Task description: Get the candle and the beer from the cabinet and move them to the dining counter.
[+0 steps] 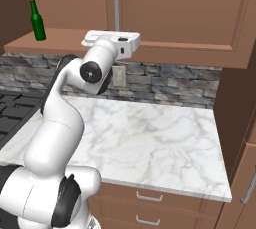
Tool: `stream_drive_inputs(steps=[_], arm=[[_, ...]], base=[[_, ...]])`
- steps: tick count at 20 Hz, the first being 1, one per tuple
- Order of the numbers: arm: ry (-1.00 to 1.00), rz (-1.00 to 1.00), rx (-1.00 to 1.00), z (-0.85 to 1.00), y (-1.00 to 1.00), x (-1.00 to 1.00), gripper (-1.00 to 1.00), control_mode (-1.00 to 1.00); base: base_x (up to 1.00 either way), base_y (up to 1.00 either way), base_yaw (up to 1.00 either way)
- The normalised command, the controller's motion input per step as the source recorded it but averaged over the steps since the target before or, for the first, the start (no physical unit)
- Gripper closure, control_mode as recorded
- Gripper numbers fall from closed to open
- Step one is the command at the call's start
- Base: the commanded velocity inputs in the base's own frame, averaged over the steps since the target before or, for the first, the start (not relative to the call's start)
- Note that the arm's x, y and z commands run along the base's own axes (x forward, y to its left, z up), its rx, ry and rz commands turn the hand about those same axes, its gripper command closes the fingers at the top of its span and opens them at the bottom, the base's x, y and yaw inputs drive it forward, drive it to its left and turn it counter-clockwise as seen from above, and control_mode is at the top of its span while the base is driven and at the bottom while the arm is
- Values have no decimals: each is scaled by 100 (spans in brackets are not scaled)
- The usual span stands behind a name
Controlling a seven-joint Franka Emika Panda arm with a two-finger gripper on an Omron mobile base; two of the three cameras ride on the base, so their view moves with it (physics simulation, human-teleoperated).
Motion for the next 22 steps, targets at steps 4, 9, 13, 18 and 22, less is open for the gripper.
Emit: stream_drive_inputs(steps=[4,9,13,18,22], arm=[[0,0,0,0,-1,16,-100,-100],[0,0,0,0,0,19,-100,-100],[0,0,0,0,0,21,-100,-100],[0,0,0,0,0,14,100,-100],[0,0,0,0,0,2,100,-100]], base=[[0,0,0],[0,0,0],[0,0,0],[0,0,0],[0,0,0]])
